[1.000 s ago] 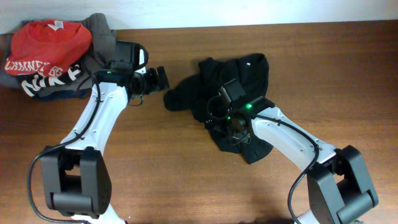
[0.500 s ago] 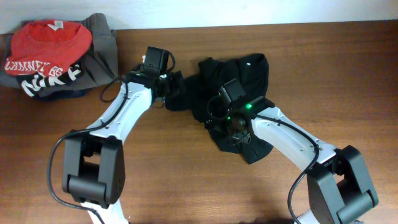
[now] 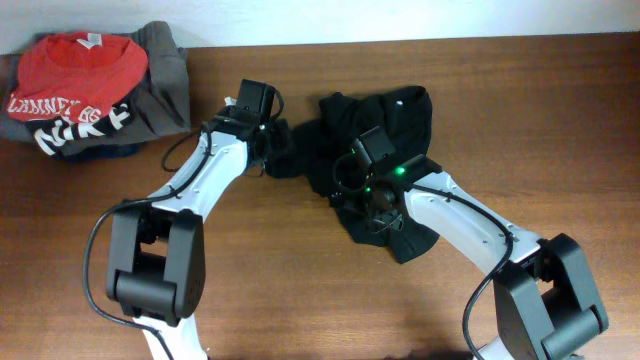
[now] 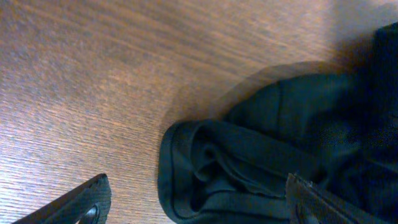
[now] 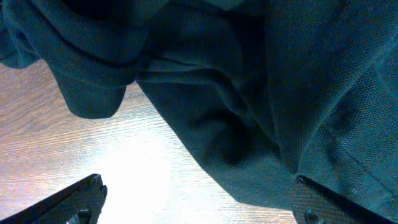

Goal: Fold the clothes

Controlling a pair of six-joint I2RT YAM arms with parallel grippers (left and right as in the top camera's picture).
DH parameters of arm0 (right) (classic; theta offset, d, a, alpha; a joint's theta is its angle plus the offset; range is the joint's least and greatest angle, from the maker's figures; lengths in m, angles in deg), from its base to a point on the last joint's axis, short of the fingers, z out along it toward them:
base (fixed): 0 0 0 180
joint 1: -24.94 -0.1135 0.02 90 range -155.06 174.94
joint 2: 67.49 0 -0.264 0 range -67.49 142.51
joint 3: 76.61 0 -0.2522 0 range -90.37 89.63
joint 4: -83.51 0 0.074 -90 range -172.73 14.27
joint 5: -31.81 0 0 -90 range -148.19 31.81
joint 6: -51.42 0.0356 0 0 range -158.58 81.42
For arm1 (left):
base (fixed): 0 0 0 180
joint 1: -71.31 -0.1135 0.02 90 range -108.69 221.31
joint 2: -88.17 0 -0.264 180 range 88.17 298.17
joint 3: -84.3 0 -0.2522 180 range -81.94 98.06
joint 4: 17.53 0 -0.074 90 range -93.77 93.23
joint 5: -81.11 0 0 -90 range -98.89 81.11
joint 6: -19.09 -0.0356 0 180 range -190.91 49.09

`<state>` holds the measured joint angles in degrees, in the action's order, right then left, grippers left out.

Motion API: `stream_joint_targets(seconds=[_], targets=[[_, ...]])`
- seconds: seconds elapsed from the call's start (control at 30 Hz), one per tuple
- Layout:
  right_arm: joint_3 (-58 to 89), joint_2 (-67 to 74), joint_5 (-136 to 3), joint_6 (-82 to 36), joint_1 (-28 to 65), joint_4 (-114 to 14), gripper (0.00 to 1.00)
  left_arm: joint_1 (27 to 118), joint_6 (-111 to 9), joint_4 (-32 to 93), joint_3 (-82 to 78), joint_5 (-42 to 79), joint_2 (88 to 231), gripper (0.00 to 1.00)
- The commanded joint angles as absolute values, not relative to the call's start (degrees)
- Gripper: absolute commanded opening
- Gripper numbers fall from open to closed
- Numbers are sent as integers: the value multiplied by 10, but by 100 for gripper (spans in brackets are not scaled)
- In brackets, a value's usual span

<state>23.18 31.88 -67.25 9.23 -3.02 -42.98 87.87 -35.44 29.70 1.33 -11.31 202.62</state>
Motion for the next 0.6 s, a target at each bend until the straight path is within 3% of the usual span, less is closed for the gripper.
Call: stream_joint_targets(seconds=[0.0, 0.57], targets=[[234, 322, -661, 95, -35, -431, 99, 878, -340, 304, 22, -117, 2051, 89], [234, 322, -661, 95, -35, -431, 99, 878, -333, 324, 22, -117, 2065, 89]])
